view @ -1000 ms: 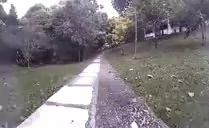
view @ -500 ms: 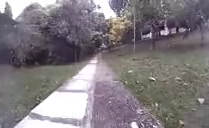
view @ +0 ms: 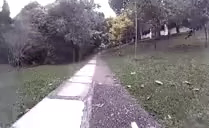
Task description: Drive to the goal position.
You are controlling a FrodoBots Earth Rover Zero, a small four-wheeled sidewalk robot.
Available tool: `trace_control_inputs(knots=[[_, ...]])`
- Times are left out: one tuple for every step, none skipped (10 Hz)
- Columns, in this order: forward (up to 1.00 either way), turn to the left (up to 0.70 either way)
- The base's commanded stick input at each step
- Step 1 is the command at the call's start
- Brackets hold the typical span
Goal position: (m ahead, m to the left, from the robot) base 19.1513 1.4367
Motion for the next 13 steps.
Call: trace_control_inputs(knots=[[0.7,0.01],[0.7,0.01],[0.7,0.01],[0.7,0.01],[0.7,0.01],[0.7,0.01],[0.7,0.01],[0.7,0.01],[0.7,0.01],[0.7,0.01],[0.7,0.01],[0.7,0.01],[0.7,0.01]])
